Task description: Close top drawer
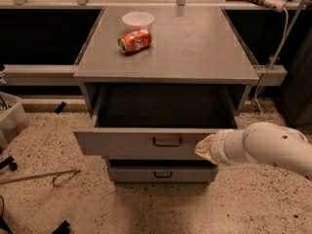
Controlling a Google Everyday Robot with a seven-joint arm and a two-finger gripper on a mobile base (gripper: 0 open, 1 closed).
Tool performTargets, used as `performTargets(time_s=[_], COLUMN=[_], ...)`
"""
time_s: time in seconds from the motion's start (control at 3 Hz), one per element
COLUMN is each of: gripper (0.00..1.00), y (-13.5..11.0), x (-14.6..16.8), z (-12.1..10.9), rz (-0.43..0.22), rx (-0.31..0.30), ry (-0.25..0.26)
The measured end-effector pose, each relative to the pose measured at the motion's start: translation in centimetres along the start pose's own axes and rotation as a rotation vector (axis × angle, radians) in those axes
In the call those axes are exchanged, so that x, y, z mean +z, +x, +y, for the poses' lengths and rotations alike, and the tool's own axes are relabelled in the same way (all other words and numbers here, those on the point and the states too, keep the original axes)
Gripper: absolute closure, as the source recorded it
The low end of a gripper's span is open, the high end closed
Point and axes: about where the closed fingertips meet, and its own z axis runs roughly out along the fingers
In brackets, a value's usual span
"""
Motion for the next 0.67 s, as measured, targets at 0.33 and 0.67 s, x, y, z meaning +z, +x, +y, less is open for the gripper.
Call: performTargets(time_s=[0.33, 0.67], gripper=[1.0, 1.0], y=[0.0, -0.5], x=[0.0, 1.4], z=[0.0, -1.6], rz=[0.0, -0.002], rx=[0.0, -0.008], ry=[0.0, 0.029])
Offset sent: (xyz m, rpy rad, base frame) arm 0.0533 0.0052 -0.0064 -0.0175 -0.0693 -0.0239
